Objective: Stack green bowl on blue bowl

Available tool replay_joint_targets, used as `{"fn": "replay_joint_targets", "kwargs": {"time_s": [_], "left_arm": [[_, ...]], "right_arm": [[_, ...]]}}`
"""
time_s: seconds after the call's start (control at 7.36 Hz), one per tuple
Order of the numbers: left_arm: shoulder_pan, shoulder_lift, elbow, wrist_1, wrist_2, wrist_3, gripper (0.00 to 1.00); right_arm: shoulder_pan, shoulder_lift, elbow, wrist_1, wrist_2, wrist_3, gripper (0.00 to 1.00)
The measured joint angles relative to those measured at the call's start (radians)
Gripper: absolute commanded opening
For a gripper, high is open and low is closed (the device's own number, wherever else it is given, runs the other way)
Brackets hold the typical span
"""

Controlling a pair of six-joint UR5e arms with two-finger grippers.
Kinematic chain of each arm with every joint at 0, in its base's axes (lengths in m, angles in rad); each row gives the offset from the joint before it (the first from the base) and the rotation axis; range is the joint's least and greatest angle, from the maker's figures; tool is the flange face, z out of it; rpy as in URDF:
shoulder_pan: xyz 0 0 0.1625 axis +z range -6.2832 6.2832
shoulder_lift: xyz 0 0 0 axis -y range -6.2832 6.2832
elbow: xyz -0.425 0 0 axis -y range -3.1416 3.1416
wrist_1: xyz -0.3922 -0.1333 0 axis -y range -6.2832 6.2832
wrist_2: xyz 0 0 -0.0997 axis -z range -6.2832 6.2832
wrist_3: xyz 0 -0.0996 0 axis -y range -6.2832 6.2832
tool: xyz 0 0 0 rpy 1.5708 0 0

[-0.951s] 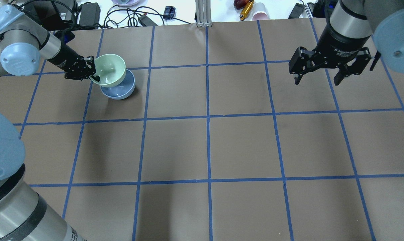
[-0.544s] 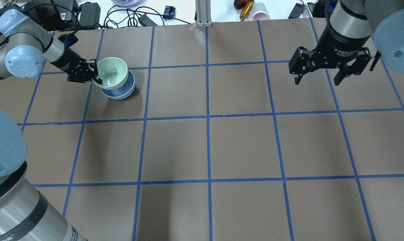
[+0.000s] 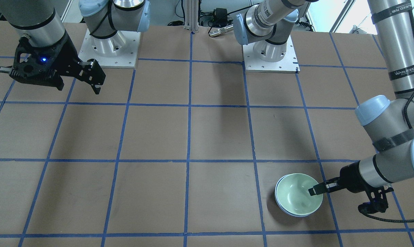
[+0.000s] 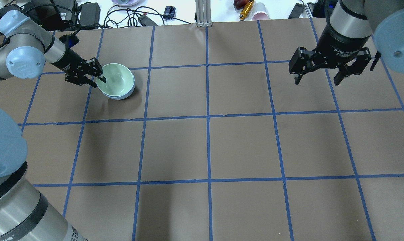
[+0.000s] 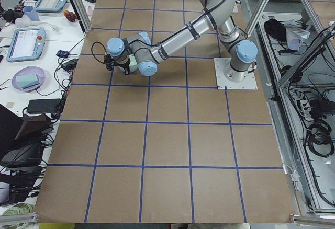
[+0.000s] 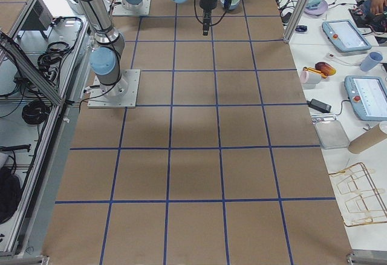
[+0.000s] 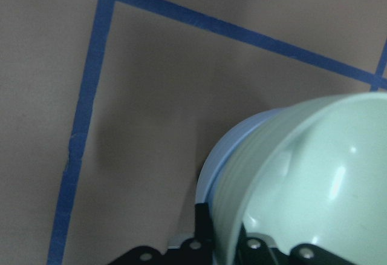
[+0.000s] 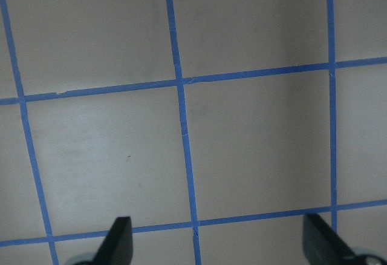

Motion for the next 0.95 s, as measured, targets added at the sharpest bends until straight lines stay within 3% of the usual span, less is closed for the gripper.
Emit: {"fn": "replay_joint_targets", "kwargs": {"time_s": [0.41, 0.82, 0.95], "left_arm": [[-0.012, 0.047, 0.005, -0.013, 0.010, -0.012, 0.79], [-0.059, 0.191, 0.018, -0.129, 0.146, -0.009, 0.89], [-0.097, 0.253, 0.023, -0.180, 0.193, -0.019, 1.00]], "right_arm": [[0.000, 0.000, 0.000, 0.000, 0.000, 0.000, 1.00], [0.000, 0.000, 0.000, 0.000, 0.000, 0.000, 1.00], [0.000, 0.000, 0.000, 0.000, 0.001, 0.000, 1.00]]}}
